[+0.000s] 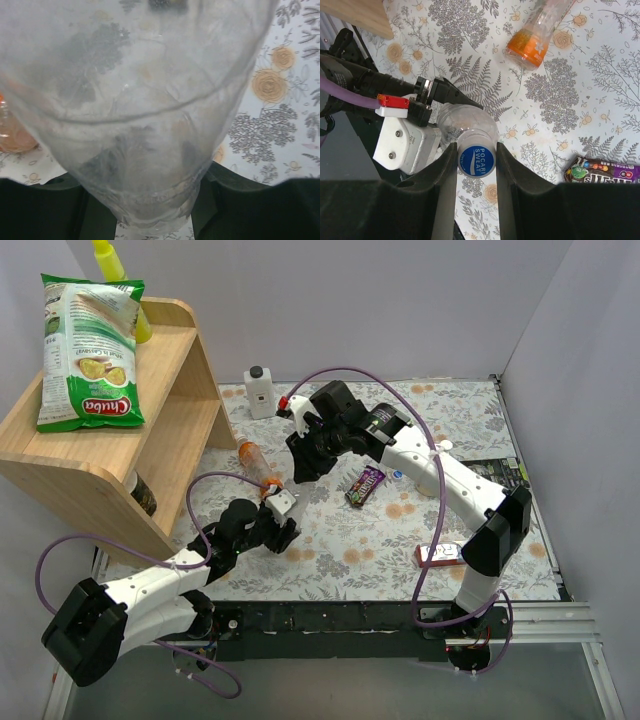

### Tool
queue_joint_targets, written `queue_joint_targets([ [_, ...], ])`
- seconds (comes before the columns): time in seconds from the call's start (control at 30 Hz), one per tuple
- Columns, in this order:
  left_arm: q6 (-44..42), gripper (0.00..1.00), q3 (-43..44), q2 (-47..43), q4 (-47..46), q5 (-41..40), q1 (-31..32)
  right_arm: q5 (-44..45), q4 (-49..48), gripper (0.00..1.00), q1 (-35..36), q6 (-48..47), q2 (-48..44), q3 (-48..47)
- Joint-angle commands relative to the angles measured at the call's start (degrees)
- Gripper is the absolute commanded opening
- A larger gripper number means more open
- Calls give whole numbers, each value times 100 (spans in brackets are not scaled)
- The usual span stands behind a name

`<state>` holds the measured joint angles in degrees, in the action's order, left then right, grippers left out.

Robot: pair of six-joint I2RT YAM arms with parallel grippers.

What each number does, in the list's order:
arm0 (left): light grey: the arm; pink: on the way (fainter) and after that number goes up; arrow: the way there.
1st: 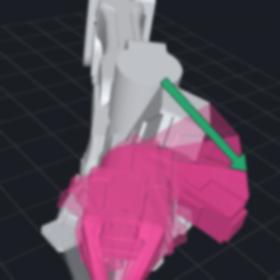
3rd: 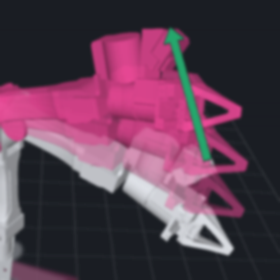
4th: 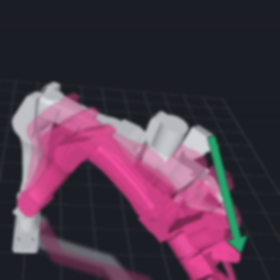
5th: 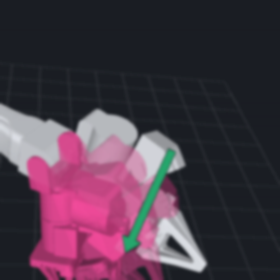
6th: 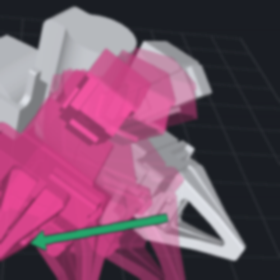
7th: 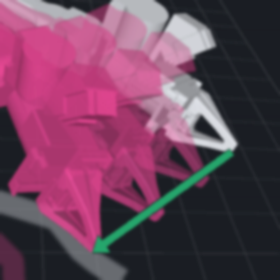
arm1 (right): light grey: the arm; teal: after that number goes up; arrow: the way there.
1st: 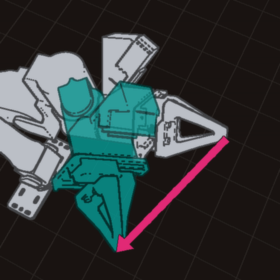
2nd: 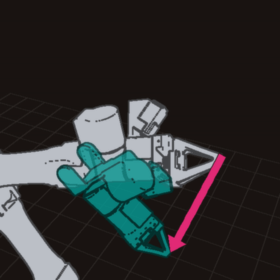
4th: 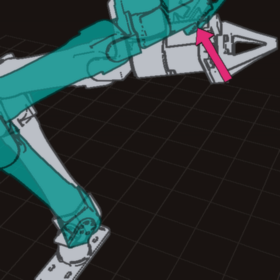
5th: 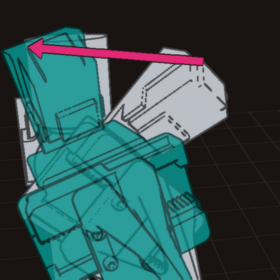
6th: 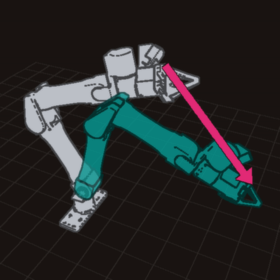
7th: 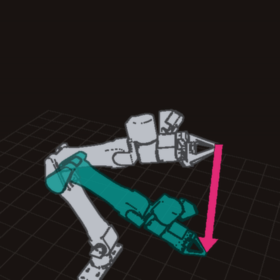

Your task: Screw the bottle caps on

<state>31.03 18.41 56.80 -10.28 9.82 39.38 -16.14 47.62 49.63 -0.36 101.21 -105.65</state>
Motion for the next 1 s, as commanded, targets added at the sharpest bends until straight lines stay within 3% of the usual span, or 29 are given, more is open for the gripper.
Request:
queue_joint_targets([
  [0.0,466,0,417,-362,-1424,941,18,586,512,1,12,-25,329,194],
  [0.23,141,0,294,-274,-1327,1109,18,498,468,2,-84,-341,364,1],
  [0.5,0,0,101,-274,-1187,1241,18,270,696,59,-146,-649,496,-878],
  [0.6,-70,0,31,-283,-1169,1285,18,-89,793,73,-155,-755,549,-1326],
  [0.63,-96,0,-30,-292,-1169,1294,18,-213,871,87,-172,-798,549,-1431],
  [0.83,-316,0,-180,-318,-1204,1416,18,-1109,837,90,-400,-1264,198,-1793],
  [0.97,-448,0,-180,-213,-1073,1522,18,-2137,417,91,-691,-1720,-520,-1303],
])
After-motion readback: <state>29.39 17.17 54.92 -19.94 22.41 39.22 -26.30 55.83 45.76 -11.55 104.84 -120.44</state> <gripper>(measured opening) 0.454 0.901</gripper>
